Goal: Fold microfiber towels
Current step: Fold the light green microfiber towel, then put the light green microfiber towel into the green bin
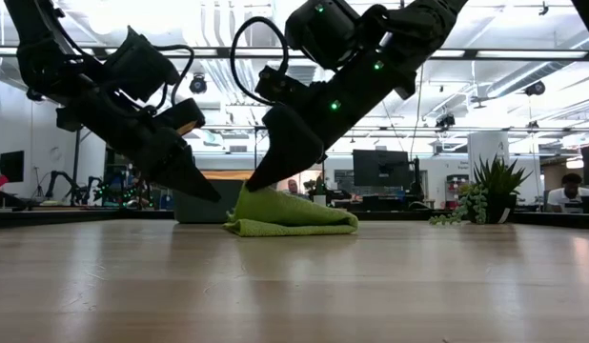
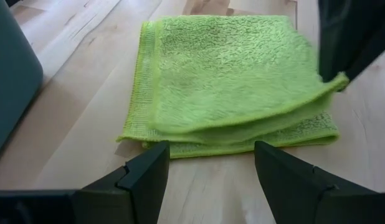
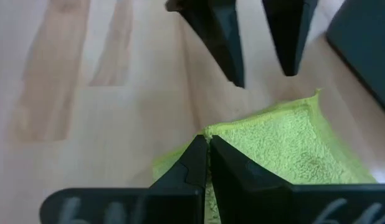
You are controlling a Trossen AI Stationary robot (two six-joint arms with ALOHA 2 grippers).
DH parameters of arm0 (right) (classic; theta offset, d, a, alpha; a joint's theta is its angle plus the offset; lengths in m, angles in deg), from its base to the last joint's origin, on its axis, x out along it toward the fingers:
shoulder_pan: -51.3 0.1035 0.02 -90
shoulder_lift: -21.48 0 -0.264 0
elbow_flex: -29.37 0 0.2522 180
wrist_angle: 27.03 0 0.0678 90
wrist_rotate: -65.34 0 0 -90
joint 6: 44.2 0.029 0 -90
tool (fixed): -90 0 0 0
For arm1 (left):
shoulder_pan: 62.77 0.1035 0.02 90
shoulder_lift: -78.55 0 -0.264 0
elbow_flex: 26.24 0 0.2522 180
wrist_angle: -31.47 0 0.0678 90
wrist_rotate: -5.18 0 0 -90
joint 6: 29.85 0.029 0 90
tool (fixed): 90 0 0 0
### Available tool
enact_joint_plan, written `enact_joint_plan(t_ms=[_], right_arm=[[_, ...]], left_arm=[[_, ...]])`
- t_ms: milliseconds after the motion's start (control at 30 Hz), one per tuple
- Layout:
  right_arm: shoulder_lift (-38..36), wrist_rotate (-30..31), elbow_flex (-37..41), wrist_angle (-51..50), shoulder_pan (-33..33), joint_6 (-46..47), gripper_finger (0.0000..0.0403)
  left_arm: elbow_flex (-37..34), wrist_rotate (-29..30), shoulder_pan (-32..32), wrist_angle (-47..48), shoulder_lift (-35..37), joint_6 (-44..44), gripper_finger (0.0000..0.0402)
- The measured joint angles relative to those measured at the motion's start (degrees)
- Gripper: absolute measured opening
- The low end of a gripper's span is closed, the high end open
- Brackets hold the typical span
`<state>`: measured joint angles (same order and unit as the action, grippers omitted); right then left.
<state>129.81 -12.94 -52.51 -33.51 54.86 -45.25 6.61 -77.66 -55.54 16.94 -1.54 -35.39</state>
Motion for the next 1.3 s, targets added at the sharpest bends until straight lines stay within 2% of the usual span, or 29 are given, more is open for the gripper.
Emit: enact_joint_plan(t_ms=[433,567,933,1133,1200,1300], right_arm=[[0.8,-2.27,0.37,1.07,0.32,2.93,0.0014],[2.07,-6.28,0.39,1.25,0.32,3.43,0.0037],[1.01,-6.63,-0.41,0.2,0.54,3.55,0.0124],[-1.53,-6.63,-0.83,-4.06,0.54,3.24,0.0155],[-3.33,-5.98,-0.83,-6.99,0.42,2.8,0.016],[-6.77,-1.7,-0.66,-12.82,-0.02,1.25,0.0159]], left_arm=[[1.03,0.28,0.0,-1.52,0.24,-0.04,0.0219],[1.16,0.31,0.0,-1.62,0.28,-0.04,0.0219],[1.26,0.68,0.0,-1.68,0.31,-0.04,0.0219],[1.62,0.68,-0.02,-1.82,0.31,-0.04,0.0219],[1.66,0.68,-0.04,-2.42,0.31,-0.04,0.0219],[1.64,0.68,-0.04,-4.98,0.31,-0.13,0.0219]])
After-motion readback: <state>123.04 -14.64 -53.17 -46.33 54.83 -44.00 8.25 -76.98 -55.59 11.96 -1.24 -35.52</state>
